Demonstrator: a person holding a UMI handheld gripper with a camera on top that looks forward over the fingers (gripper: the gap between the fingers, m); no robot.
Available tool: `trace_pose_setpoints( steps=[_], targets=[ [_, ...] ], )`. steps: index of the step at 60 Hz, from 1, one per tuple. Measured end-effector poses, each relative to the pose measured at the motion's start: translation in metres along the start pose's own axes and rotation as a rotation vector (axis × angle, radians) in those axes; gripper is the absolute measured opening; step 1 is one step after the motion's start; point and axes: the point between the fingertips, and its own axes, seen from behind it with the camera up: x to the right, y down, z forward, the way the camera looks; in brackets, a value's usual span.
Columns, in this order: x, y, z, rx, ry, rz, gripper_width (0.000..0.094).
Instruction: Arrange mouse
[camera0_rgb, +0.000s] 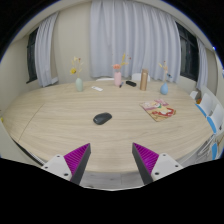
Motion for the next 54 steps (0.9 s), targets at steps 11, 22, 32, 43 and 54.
trace_pose_setpoints(
  steps=[11,22,32,43,54],
  targets=[
    [-0.047,0.003,0.008,0.005,-0.049,-0.015,0.0861],
    [-0.073,-0.002,0.031,0.006,-0.063,-0.038,0.086],
    [-0.08,-0.008,0.064,0.006,-0.052,-0.047,0.086],
    [-0.083,-0.014,0.114,-0.005,-0.054,-0.019,0.0862],
    [-0.074,-0.024,0.17,-0.011,-0.019,-0.027,0.0863]
  ],
)
